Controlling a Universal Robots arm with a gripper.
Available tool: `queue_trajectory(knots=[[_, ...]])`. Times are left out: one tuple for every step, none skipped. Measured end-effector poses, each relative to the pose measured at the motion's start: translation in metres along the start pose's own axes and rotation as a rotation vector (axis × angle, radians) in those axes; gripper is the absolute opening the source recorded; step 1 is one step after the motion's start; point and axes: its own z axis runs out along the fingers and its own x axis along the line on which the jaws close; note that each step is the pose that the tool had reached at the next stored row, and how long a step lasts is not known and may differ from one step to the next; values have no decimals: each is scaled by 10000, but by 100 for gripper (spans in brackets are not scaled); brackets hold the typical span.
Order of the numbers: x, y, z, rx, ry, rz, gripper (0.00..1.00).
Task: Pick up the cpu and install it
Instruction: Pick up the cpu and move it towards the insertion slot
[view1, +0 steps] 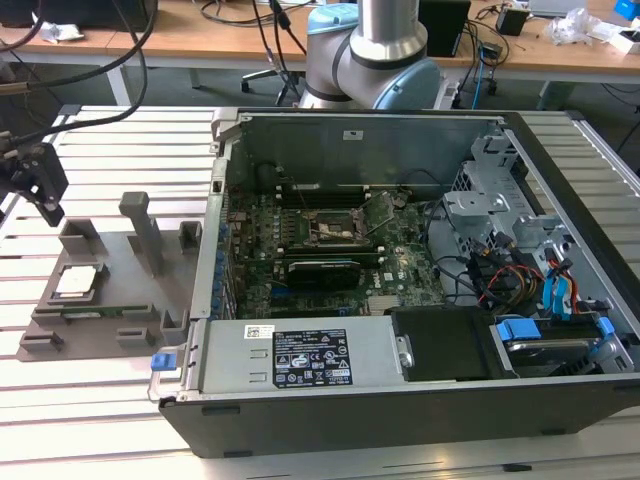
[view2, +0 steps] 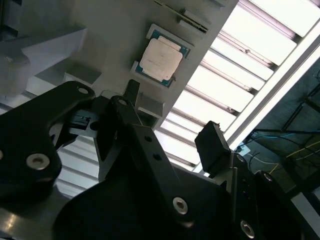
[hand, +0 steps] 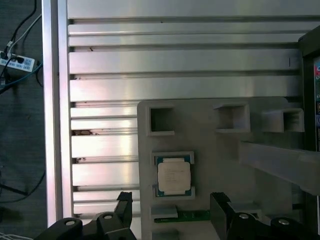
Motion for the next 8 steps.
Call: queue_trajectory(knots=[[0, 0, 5, 0, 0, -1, 72], [0, 0, 10, 1, 1, -1, 72], [0, 0, 16, 0, 0, 0, 72], [0, 0, 22, 0, 1, -1, 72], [0, 0, 31, 0, 0, 0, 72], [0, -1, 38, 0, 0, 0, 72], [0, -1, 42, 0, 0, 0, 72], [0, -1, 50, 0, 0, 0, 72]])
